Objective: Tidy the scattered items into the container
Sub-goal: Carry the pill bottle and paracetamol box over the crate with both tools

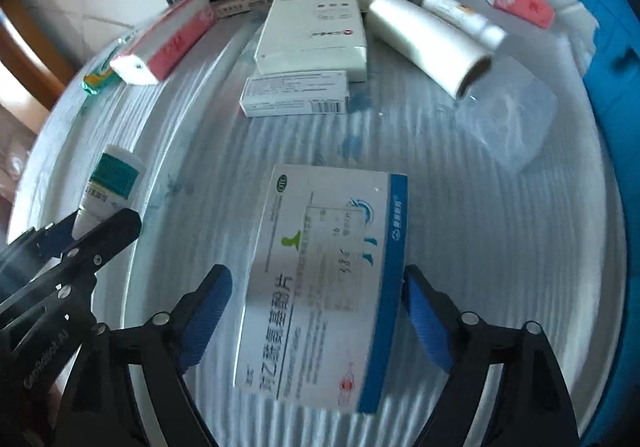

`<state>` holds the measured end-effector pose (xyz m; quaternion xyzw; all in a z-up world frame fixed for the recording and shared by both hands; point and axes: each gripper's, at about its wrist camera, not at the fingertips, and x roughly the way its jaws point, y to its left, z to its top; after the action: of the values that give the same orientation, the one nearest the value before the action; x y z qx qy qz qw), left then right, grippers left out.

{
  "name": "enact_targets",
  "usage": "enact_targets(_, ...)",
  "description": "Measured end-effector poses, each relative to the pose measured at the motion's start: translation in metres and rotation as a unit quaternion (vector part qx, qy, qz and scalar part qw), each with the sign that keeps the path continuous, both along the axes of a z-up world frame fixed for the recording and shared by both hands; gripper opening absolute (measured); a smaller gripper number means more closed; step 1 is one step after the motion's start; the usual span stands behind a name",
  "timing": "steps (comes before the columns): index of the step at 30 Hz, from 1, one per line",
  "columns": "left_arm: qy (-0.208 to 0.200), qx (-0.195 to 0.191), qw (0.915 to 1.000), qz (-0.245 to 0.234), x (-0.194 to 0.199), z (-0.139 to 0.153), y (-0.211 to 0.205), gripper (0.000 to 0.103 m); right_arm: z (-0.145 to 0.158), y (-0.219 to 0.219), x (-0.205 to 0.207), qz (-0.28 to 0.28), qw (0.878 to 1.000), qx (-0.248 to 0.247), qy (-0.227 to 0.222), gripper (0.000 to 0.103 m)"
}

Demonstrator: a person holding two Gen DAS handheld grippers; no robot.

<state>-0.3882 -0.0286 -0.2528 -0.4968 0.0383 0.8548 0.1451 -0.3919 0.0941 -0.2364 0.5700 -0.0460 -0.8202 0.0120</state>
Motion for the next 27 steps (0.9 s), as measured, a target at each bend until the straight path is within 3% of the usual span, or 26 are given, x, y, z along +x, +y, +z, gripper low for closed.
enact_targets(1,-0.001,0.001,1.0000,0.001,0.000,0.000,-0.001,0.034,0.001,-0.003,0.000,0.005,1.000,0.017,0.005,0.074)
enact_targets(8,0.019,0.003,0.9998,0.008,0.022,0.027,-0.007,0.034,0.029,-0.009,0.019,0.028,0.999,0.017,0.037,0.074)
enact_targets(15,0.090,0.023,0.9957,0.001,0.073,0.099,-0.012,0.034,0.112,-0.010,0.071,0.032,0.991,0.025,0.127,0.074)
enact_targets(19,0.138,0.041,0.9896,-0.006,0.112,0.143,-0.019,0.034,0.162,-0.017,0.107,0.031,0.983,0.029,0.179,0.074)
enact_targets(27,0.193,0.080,0.9768,-0.046,0.169,0.202,-0.015,0.034,0.255,-0.011,0.185,0.010,0.963,0.053,0.263,0.074)
